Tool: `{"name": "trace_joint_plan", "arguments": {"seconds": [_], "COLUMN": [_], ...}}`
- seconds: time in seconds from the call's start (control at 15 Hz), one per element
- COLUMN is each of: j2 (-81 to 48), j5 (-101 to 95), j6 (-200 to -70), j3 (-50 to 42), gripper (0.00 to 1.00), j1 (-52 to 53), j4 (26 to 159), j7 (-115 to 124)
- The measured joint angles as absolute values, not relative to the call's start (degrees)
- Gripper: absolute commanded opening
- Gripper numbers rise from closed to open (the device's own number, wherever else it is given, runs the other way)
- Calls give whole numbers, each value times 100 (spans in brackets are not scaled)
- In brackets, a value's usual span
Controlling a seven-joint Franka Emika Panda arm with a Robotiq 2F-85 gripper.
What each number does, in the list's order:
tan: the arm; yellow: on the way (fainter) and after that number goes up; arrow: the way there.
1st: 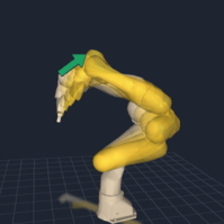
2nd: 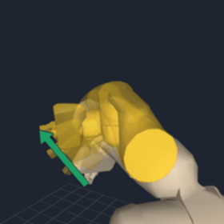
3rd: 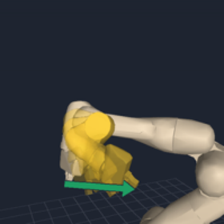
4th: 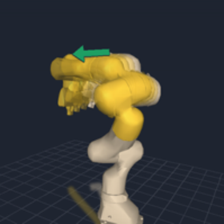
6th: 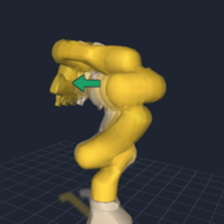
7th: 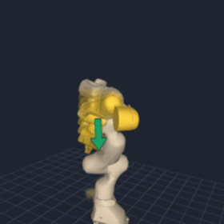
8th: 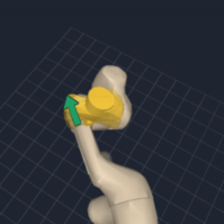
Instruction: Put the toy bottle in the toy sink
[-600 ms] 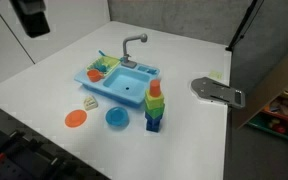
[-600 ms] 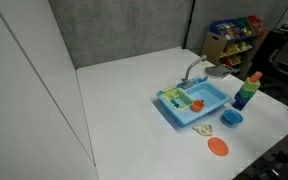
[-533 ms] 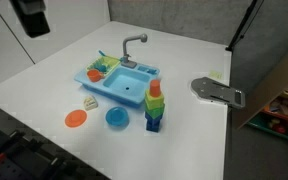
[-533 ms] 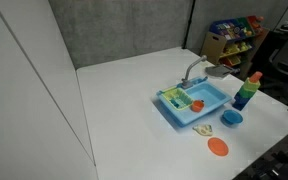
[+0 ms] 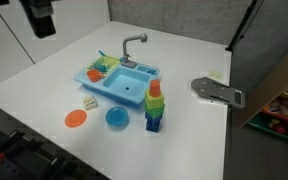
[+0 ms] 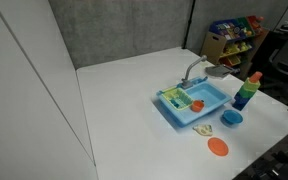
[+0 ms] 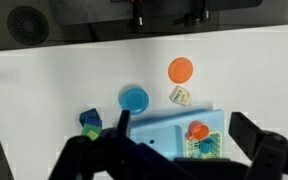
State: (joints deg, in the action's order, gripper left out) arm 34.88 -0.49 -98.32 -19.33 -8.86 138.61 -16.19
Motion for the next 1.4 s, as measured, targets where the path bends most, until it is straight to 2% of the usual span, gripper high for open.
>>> {"name": "trace_joint_plan", "arguments": {"seconds": [0.8,1.4], "j2": [2506,1486], "j5": [35,-322], "j6": [-11238,-12744], "j3": [-821,-400], "gripper": [100,100], "j1": [-492,-287], "j4": [14184,14673], "j7": [-1326,-1302]}}
